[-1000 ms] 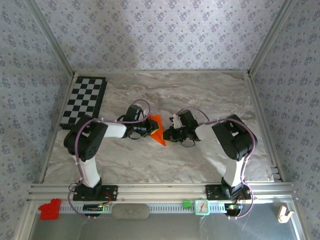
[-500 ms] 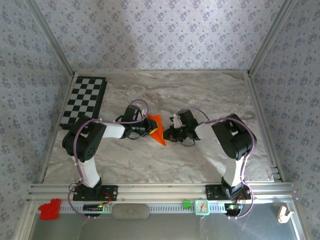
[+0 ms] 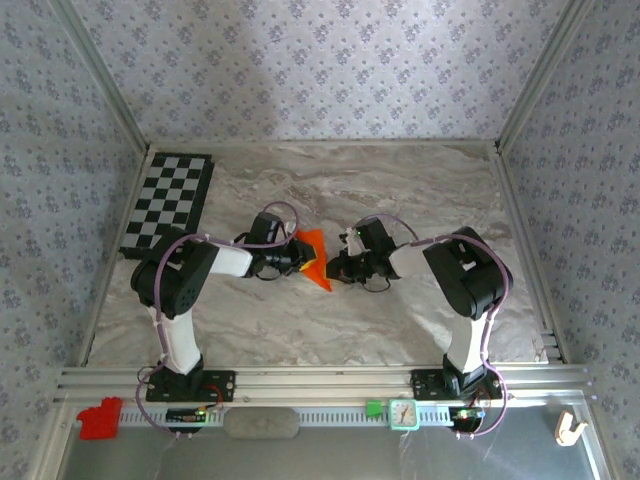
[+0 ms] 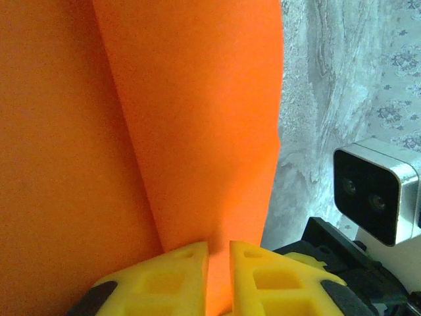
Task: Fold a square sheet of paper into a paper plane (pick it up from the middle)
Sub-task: Fourth fold the wing at the center of the table.
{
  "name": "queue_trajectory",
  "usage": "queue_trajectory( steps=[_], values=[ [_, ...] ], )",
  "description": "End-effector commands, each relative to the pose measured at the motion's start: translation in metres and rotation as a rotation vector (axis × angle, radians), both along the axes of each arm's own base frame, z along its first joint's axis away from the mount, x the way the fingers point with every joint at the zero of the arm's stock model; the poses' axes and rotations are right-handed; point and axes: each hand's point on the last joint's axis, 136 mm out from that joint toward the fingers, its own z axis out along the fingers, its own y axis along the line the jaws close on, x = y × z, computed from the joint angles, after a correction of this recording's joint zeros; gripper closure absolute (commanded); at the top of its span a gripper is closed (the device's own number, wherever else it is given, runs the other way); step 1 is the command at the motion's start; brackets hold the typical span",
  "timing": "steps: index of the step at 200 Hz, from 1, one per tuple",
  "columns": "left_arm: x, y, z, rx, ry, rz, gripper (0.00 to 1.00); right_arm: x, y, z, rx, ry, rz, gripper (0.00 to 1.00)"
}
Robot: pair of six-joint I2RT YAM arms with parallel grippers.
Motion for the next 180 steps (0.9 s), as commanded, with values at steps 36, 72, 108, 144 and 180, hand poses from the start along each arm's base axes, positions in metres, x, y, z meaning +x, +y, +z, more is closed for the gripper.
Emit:
queue_trajectory(
  steps=[36,72,108,144,180],
  values=[
    [0.004,-0.001,-0.005,0.010,0.006,-0.009,0.83,-0.011,-0.029,-0.044,-0.160,0.114,-0.065,0.89],
    [0.000,0.003,-0.016,0.055,0.041,-0.009,0.83,-0.010,-0.027,-0.036,-0.145,0.105,-0.059,0.86],
    [-0.007,0.009,-0.030,0.098,0.080,-0.008,0.83,-0.011,-0.019,-0.015,-0.087,0.103,-0.036,0.85],
    [-0.010,0.012,-0.036,0.117,0.098,-0.005,0.83,-0.019,-0.017,0.000,-0.065,0.116,-0.010,0.85],
    [-0.012,0.014,-0.038,0.120,0.106,-0.003,0.83,-0.030,-0.013,0.003,-0.056,0.133,0.029,0.85]
  ],
)
